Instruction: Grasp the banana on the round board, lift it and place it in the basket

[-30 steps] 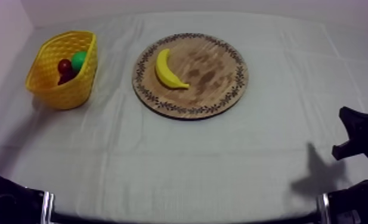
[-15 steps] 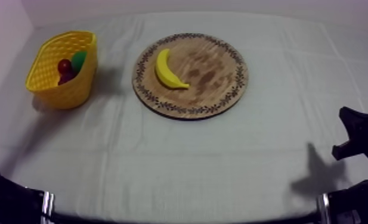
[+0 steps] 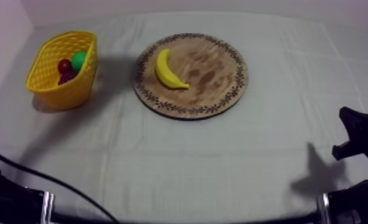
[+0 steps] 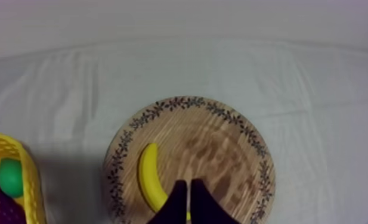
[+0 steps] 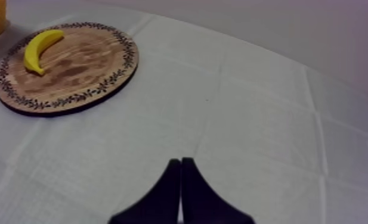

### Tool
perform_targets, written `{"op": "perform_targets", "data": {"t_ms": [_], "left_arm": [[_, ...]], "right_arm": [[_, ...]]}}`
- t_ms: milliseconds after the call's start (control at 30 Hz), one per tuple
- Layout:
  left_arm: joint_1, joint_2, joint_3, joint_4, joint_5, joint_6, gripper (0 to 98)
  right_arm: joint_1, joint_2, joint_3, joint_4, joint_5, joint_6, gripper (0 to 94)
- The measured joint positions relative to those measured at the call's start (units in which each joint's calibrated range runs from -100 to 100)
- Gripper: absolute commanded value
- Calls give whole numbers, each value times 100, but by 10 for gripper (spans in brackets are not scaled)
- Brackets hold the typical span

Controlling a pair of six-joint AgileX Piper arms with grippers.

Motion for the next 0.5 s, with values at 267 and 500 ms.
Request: {"op": "perform_targets", "data": {"t_ms": [267,500], "left_arm": [[68,345,-203,-183,355,548,560],[-21,439,-236,84,562,691,761]], "right_arm": [[0,0,0,0,7,0,3],[0,0,0,0,7,0,3]]}}
